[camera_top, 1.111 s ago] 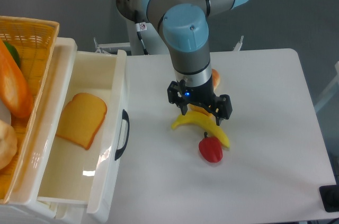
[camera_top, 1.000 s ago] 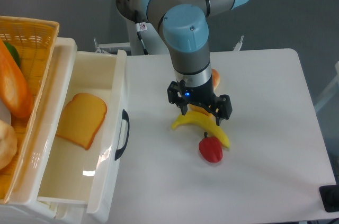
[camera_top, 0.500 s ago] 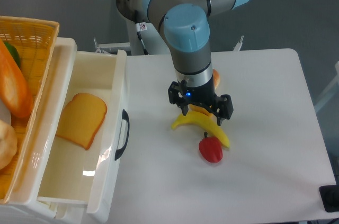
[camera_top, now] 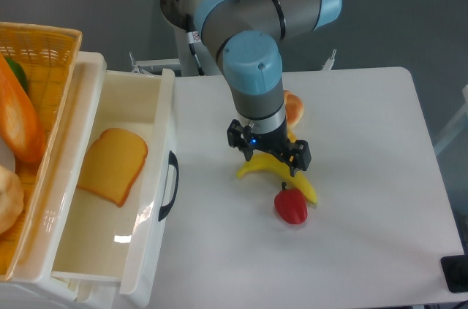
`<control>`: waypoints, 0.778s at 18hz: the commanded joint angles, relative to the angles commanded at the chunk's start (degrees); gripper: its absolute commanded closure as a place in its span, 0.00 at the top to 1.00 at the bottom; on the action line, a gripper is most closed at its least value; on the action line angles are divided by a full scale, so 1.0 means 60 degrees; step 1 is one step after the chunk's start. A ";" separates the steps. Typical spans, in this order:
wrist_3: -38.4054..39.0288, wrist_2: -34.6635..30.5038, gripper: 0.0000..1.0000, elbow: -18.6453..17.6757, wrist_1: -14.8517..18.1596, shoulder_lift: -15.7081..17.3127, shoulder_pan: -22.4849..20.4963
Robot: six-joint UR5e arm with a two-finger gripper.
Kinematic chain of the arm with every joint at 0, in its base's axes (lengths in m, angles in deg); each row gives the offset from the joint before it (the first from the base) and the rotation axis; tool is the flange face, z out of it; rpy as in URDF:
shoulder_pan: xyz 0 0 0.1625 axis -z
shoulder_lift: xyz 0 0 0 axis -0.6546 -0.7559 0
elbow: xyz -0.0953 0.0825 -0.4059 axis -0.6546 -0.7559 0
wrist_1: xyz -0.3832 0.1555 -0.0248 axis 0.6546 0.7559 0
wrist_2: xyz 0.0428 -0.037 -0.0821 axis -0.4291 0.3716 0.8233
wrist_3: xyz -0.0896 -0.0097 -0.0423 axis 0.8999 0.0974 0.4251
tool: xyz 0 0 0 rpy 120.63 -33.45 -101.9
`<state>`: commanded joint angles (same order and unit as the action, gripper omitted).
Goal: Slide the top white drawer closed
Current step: 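Lift the gripper up from above the yellow banana, then move the gripper toward the open white drawer's front panel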
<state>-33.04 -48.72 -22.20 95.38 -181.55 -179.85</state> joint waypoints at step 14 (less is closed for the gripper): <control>0.3079 0.2183 1.00 0.0044 0.0000 -0.0704 0.0161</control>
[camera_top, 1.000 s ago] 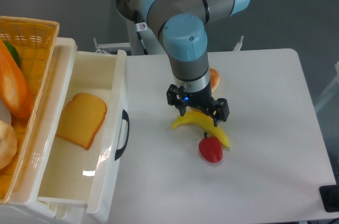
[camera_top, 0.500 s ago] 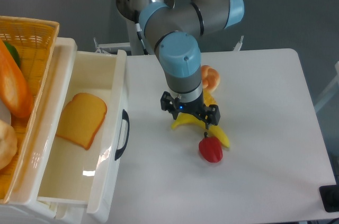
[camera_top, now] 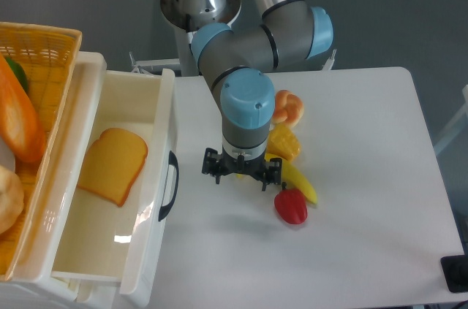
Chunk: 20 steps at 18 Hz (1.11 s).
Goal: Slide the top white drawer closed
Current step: 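Move the gripper toward the open white drawer's front panel, then lower the gripper beside the drawer front near its black handle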
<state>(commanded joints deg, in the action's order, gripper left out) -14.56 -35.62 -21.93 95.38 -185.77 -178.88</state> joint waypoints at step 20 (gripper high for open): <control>0.0118 0.0938 1.00 0.0103 0.0000 0.0000 0.0015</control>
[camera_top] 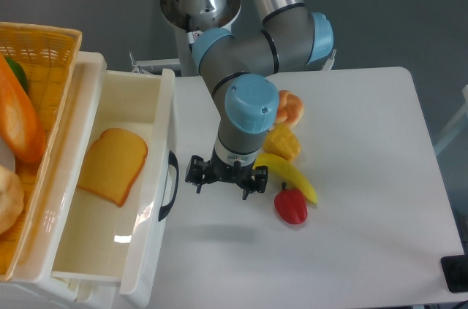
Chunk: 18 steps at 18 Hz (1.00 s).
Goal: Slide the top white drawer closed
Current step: 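Lower the gripper beside the drawer front near its black handle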
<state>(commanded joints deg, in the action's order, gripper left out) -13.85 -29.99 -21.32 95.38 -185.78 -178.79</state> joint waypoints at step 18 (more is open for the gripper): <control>-0.0015 0.0190 1.00 0.0000 0.0044 0.0103 0.0088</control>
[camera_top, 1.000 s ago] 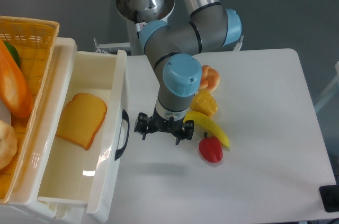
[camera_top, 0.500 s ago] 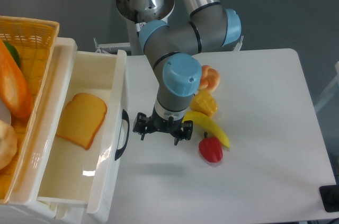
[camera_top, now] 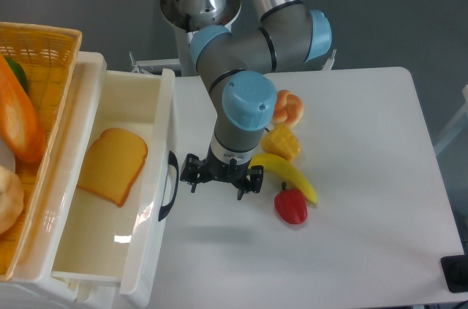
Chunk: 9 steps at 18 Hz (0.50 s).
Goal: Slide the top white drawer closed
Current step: 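Lower the gripper beside the drawer front near its black handle, then push the drawer front with the gripper, sliding the drawer shut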
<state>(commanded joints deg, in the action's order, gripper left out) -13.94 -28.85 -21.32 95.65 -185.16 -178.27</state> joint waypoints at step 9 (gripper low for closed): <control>-0.0015 0.0000 1.00 0.0000 0.0000 0.0015 0.0103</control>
<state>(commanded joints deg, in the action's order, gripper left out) -14.03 -28.85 -21.32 95.65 -185.07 -177.65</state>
